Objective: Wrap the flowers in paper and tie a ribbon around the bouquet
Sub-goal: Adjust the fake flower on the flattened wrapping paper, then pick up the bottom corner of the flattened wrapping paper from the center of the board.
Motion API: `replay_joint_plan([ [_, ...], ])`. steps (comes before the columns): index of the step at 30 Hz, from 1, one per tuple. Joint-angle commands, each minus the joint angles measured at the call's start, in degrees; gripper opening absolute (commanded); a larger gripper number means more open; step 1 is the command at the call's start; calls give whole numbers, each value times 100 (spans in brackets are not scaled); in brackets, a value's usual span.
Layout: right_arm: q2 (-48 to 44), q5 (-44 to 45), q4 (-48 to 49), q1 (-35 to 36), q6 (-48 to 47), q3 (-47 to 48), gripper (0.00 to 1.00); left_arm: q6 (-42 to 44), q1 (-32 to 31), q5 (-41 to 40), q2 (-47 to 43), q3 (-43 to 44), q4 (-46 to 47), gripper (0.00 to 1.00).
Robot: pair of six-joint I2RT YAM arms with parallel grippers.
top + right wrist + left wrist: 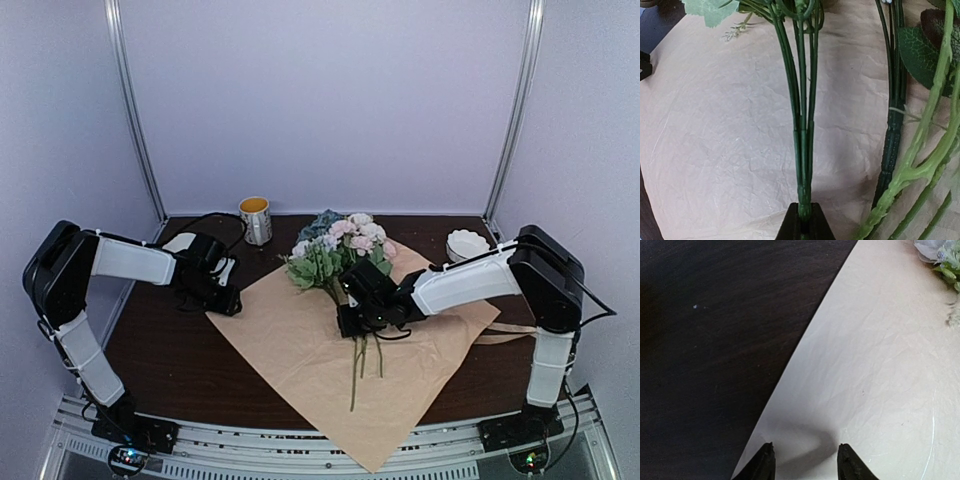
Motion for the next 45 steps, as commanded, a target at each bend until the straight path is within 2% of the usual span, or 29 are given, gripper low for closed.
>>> replay_joint_plan([
  [1,-306,138,78,-57,132,-26,3,49,59,-208,342,-182,-639,46],
  [6,-576,-53,121,40,145,-131,25,47,61,-138,205,-208,-586,46],
  [9,-879,-94,19,121,80,-164,32,61,59,-111,86,-179,-577,46],
  [15,-1869,-28,-157,166,7,-542,37,161,54,-105,-289,-72,-569,57],
  [18,-2264,-66,-689,158,-337,-654,39,246,39,-71,-633,-42,-504,64],
  [20,-2462,-267,-1123,150,-672,-737,40,345,-47,-32,-894,-33,-414,70],
  [23,-2607,-704,-1889,169,-1168,-803,41,647,-296,-54,-1295,38,-317,74],
  [26,-2794,-1019,-2512,297,-1623,-924,42,1281,-839,-108,-1753,5,-140,75],
  [29,-2986,-1087,-2759,583,-2024,-1113,49,2301,-1778,250,-2338,-309,180,73],
  [32,-2874,-877,-2889,668,-1807,-1250,51,3325,-2745,800,-2894,-888,697,73],
  [35,-2768,-973,-2831,627,-1534,-1414,51,4162,-3625,709,-3143,-1360,1073,73],
  [40,-3055,-660,-3037,593,-1031,-1743,52,5106,-4698,-230,-2344,-1082,570,71],
  [45,-3978,-172,-3302,304,-553,-2601,57,5523,-5116,-560,-1409,-781,591,72],
])
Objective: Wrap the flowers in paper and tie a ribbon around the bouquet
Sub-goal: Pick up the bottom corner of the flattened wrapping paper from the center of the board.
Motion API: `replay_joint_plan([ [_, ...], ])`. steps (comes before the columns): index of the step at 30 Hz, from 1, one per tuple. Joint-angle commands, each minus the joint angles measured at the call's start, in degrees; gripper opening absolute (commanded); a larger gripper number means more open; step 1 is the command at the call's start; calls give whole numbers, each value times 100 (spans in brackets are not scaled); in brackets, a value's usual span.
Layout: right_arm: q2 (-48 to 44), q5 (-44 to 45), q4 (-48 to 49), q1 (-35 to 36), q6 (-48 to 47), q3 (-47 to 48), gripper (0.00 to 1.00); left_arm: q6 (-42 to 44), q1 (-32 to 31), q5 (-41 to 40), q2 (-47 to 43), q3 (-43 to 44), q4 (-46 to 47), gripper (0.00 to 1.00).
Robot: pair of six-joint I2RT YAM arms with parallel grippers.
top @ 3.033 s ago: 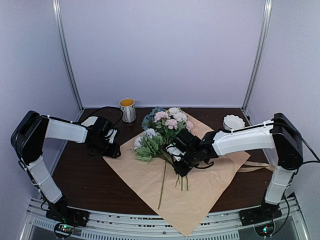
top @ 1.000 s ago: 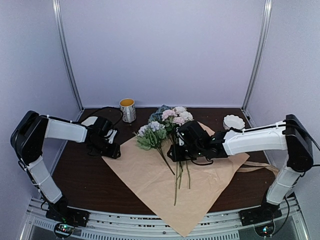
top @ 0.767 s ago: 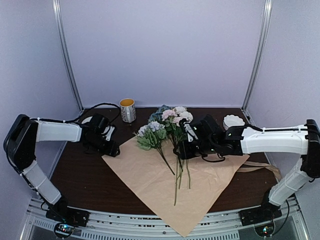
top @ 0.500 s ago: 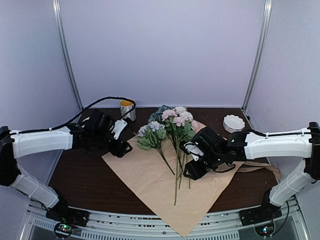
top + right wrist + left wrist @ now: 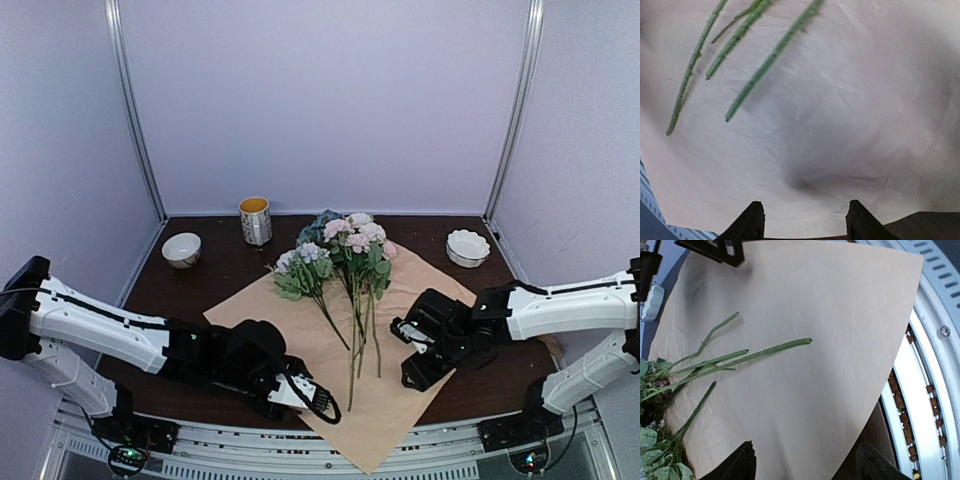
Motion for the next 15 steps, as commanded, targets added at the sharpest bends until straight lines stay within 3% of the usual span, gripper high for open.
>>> replay_joint_plan([
  [1,-762,320,-328,-307,581,-649,57,710,-145,-404,484,265,78,72],
  [6,-970,-1116,410,-29,819,-1251,53,919,-155,-285,753,340,54,75],
  [12,-620,-1403,205,121,1011,-1458,54,1289,-266,-241,947,563,-430,78],
  [15,-682,-1712,637,228,1282,-1685,57,1438,-287,-148,959,538,-472,79],
])
